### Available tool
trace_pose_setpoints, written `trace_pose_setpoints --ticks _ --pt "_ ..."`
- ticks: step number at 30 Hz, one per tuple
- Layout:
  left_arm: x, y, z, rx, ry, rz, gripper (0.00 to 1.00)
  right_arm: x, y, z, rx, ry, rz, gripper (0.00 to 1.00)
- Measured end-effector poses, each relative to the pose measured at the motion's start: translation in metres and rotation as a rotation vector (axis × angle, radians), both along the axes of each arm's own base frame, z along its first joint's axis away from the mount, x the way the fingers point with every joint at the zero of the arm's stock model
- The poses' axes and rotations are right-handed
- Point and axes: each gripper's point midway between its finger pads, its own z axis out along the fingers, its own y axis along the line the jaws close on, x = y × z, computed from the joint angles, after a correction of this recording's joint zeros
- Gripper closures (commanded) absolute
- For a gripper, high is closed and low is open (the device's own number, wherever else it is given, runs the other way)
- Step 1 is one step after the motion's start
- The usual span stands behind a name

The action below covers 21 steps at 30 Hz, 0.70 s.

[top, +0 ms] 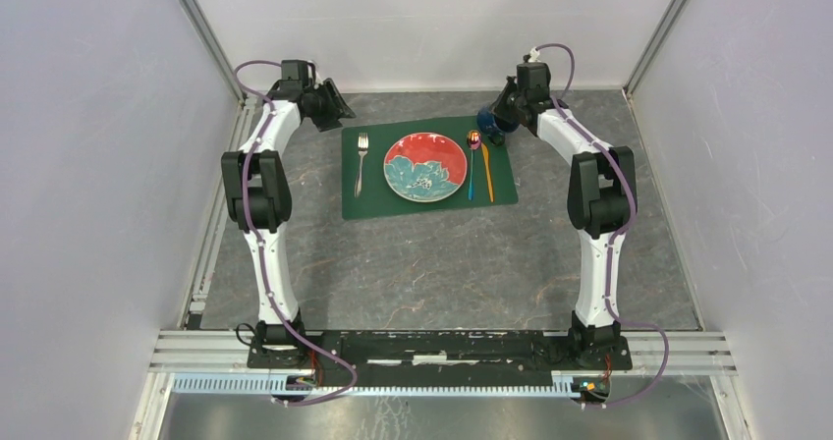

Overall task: Set the dinner table for one person
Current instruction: Place the cup on the napkin.

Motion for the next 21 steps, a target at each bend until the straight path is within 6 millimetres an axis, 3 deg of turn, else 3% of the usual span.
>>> trace_pose_setpoints --ticks 11,21 --pt "-0.007 0.024 -0.013 -0.001 0.024 0.042 0.43 0.000 0.001 -0.001 0.003 -0.006 0.004 0.99" --pt "-0.009 0.031 -0.006 -0.001 0.006 0.054 0.43 0.001 0.004 -0.003 0.009 -0.024 0.017 0.82"
